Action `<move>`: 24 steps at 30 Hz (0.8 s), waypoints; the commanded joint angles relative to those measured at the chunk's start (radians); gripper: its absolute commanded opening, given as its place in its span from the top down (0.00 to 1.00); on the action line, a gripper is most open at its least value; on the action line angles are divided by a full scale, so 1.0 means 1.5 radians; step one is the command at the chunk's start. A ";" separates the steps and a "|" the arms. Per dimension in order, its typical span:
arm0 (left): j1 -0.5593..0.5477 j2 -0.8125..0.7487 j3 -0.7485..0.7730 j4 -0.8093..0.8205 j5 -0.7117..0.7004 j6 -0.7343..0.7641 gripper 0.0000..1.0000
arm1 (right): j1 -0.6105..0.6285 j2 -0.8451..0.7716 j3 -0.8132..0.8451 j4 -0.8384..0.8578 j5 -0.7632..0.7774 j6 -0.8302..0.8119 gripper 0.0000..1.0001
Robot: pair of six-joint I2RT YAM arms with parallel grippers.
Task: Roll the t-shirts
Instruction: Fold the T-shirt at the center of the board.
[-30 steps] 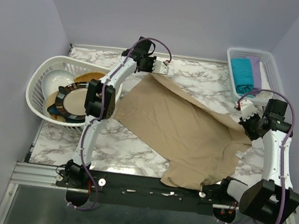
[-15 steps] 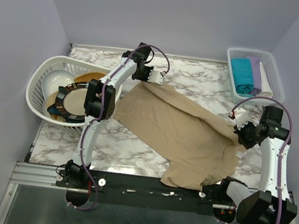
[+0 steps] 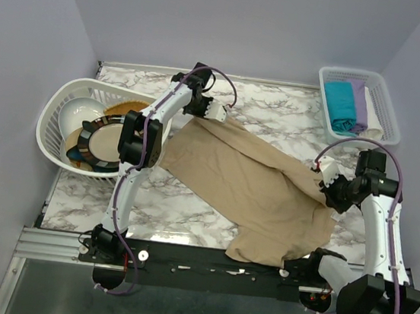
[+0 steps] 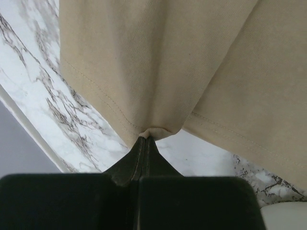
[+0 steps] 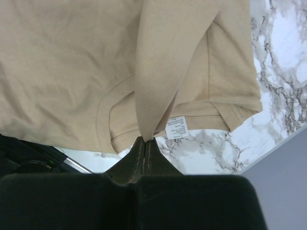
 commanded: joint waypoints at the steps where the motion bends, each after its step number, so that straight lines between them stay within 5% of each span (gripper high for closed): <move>1: 0.005 -0.016 -0.008 -0.052 -0.017 0.010 1.00 | 0.005 -0.006 -0.027 -0.035 0.008 -0.017 0.99; 21: 0.006 -0.001 0.005 -0.143 -0.048 0.000 1.00 | 0.005 -0.019 -0.085 -0.049 0.083 -0.116 1.00; 24: 0.014 0.002 0.058 -0.204 -0.041 -0.005 0.77 | 0.000 -0.014 -0.060 -0.070 0.083 -0.113 0.74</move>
